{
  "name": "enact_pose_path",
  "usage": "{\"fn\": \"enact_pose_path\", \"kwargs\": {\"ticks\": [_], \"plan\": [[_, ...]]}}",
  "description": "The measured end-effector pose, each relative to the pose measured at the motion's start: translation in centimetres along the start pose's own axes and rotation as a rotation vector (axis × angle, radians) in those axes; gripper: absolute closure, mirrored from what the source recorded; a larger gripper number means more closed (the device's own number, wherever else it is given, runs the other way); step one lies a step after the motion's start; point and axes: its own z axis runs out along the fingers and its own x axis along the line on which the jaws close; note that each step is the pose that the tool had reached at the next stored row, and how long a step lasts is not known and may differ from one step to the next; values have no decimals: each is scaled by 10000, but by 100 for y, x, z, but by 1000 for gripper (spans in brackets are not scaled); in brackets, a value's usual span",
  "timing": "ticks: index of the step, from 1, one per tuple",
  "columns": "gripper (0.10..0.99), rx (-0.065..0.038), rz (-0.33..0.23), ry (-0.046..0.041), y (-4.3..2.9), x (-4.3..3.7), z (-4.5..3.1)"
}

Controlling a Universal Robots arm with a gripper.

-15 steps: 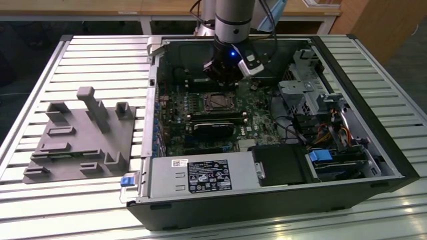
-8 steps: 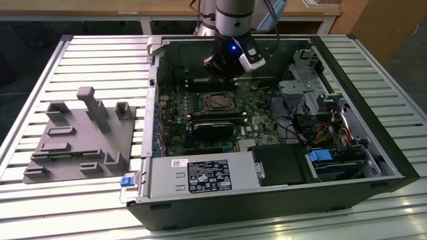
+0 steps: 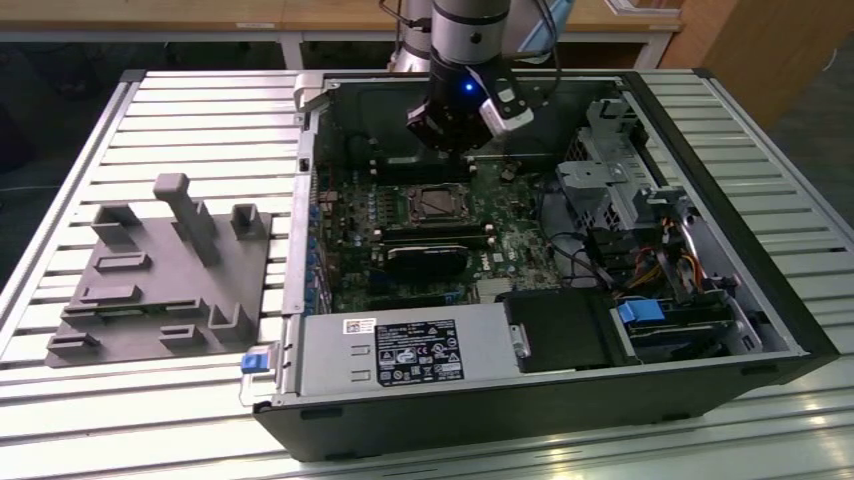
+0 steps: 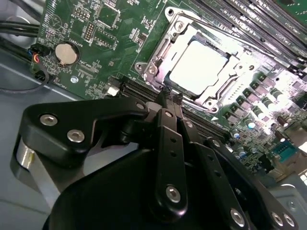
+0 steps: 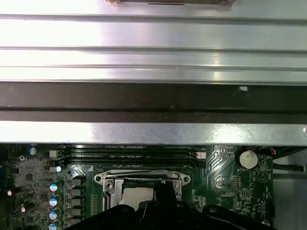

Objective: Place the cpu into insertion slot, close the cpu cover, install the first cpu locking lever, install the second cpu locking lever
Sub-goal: 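Install the second cpu locking lever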

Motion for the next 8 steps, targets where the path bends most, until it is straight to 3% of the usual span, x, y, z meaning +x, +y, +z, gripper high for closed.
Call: {"fn": "enact_pose_path", "kwargs": {"ticks": [8], "plan": [[980,1,0,0,-78,2,-4]]}}
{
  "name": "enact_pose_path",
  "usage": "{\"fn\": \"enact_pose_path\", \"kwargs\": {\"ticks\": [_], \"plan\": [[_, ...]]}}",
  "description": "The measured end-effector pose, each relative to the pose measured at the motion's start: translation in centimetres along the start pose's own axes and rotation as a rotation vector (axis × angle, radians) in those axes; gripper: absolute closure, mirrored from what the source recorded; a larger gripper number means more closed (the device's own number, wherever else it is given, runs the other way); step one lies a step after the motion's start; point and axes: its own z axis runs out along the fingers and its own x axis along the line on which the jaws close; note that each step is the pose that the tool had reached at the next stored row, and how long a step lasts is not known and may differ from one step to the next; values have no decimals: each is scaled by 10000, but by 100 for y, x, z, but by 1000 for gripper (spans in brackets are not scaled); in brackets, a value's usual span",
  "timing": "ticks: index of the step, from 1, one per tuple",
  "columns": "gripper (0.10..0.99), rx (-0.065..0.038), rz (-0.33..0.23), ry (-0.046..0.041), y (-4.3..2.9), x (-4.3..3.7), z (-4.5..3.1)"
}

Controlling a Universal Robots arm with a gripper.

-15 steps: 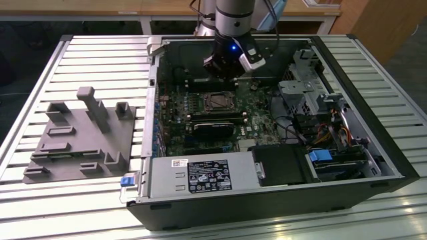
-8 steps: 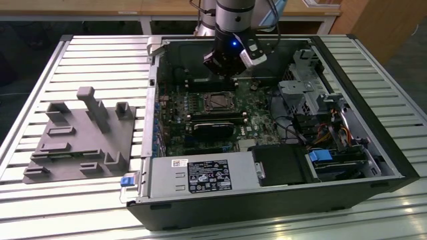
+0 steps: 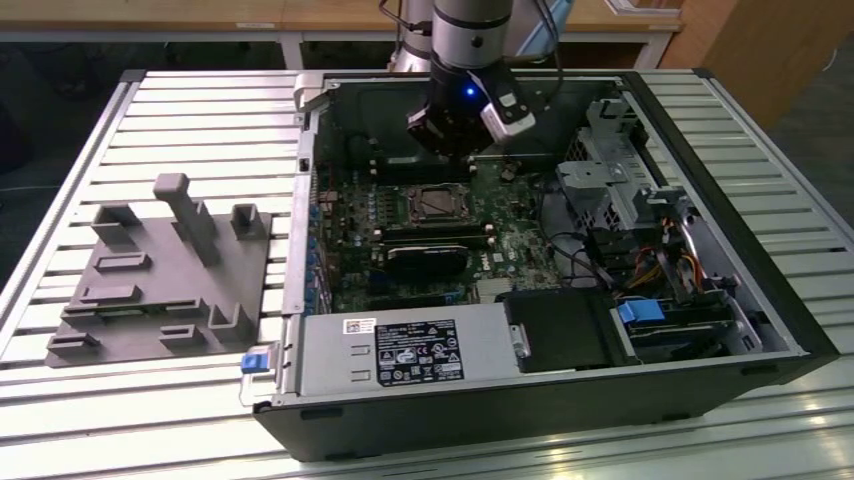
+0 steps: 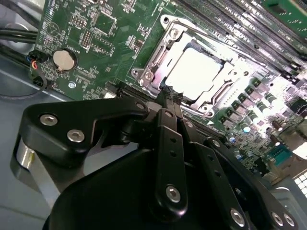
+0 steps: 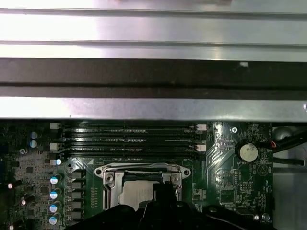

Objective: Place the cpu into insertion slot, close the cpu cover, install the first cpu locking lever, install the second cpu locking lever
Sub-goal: 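Install the second cpu locking lever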

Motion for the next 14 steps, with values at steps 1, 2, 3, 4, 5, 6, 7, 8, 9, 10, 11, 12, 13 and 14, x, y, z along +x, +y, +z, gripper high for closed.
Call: {"fn": "enact_pose_path", "kwargs": {"ticks": [1,2,3,4,5,6,7,8,9,10,11,12,13,14], "plan": [[980,-1,0,0,-10,0,0],[980,-1,-1,0,-22,1,-1],[980,0,-1,1,-37,1,-2],[980,1,-1,1,-55,1,-3],[980,-1,-1,0,-73,1,-3],[980,-5,-1,0,-88,1,-4],[980,-24,-1,-1,-96,1,-4],[980,-122,2,0,-100,1,-4],[980,-298,6,5,-102,1,-5],[980,-475,9,7,-107,1,-5],[980,-546,11,9,-114,1,-5],[980,-569,10,8,-129,0,-5],[980,-582,10,8,-148,0,-5],[980,-589,10,8,-168,0,-5]]}}
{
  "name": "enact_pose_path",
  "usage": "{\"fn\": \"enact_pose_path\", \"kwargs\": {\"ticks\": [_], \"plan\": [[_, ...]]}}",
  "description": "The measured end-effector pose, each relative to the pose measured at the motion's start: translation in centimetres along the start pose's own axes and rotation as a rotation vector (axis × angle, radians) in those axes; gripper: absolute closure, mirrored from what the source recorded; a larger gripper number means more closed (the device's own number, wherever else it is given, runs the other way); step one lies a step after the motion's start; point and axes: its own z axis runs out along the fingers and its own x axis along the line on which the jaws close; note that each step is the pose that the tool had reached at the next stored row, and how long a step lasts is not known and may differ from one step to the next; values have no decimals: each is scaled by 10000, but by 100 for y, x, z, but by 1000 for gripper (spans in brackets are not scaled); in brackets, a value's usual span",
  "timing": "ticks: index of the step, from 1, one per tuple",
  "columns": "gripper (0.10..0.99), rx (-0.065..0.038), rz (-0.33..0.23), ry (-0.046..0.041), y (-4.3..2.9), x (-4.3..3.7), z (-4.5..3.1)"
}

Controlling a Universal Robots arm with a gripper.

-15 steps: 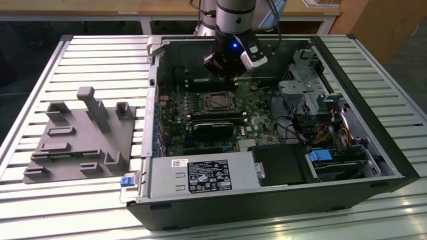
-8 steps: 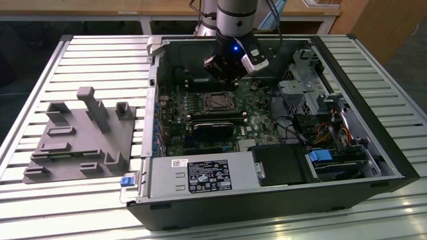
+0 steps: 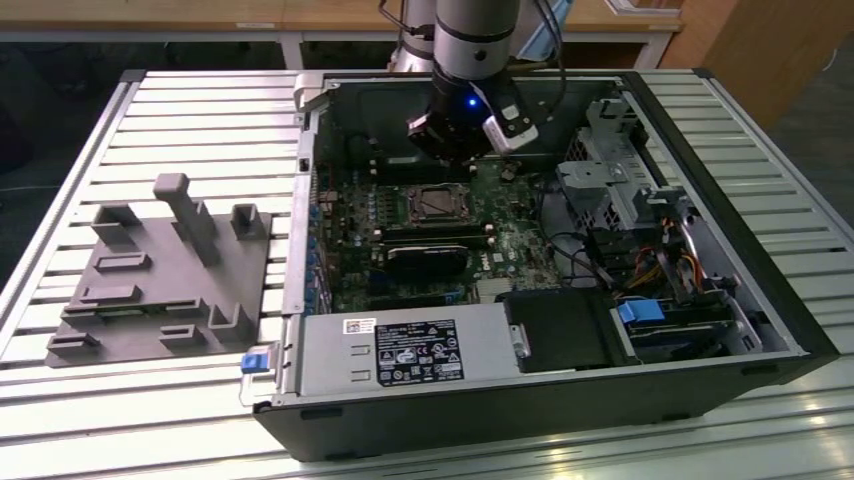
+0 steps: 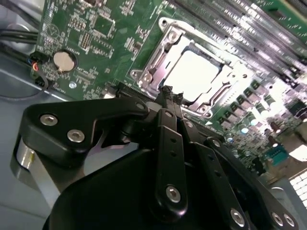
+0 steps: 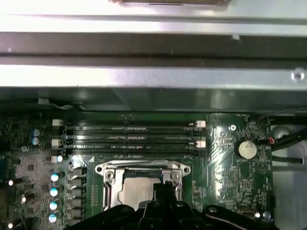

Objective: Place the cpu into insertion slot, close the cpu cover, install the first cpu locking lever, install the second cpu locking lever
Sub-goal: 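Install the second cpu locking lever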

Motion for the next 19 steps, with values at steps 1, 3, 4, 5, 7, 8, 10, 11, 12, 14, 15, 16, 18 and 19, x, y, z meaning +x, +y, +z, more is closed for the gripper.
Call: {"fn": "enact_pose_path", "kwargs": {"ticks": [1,3,4,5,7,8,10,11,12,14,15,16,18,19], "plan": [[980,-1,0,1,-23,0,-3],[980,-4,0,1,-74,-1,-8],[980,-4,1,0,-100,-1,-10],[980,-2,1,1,-126,-2,-14],[980,-4,0,0,-168,-2,-18],[980,-3,0,0,-186,-2,-20],[980,-2,0,1,-218,-3,-24],[980,-2,0,1,-237,-3,-25],[980,-3,0,0,-258,-3,-27],[980,0,0,1,-286,-4,-29],[980,31,1,7,-288,-4,-28],[980,71,2,17,-290,-3,-28],[980,147,1,31,-296,-3,-28],[980,153,0,33,-308,-4,-29]]}}
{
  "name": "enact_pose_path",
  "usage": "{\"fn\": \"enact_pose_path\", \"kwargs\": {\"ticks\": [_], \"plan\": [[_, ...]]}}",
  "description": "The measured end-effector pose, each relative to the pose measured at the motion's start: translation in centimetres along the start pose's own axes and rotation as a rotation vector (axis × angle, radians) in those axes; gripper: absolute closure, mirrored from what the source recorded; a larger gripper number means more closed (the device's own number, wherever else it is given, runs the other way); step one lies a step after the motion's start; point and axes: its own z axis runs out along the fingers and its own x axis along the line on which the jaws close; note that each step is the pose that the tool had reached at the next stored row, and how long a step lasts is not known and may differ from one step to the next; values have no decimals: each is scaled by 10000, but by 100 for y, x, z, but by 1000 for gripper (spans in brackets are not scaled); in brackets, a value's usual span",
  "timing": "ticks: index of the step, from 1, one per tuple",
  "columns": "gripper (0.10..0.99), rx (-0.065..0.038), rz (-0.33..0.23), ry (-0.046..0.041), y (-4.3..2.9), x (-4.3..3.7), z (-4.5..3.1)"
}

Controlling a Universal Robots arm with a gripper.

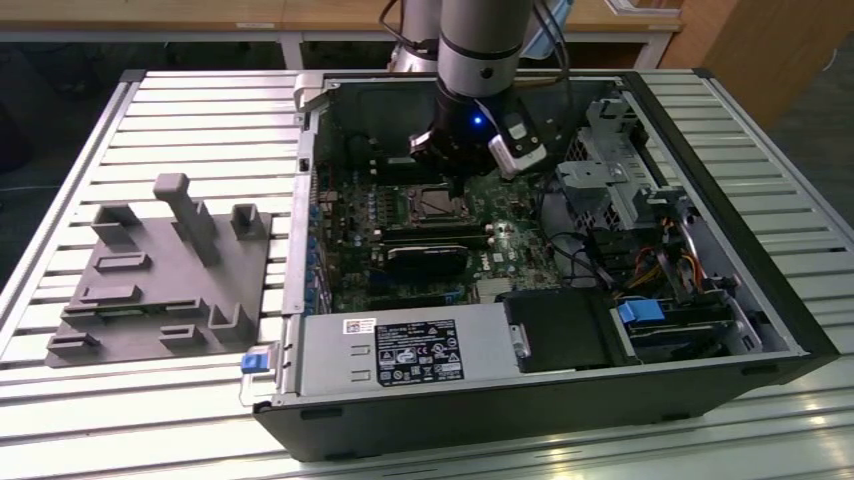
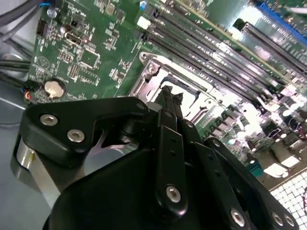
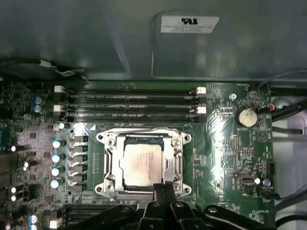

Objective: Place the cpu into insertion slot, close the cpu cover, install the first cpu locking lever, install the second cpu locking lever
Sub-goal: 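Install the second cpu locking lever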

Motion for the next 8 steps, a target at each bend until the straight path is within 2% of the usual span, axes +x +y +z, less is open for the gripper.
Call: {"fn": "enact_pose_path", "kwargs": {"ticks": [8], "plan": [[980,-1,1,-1,-136,7,-3]]}}
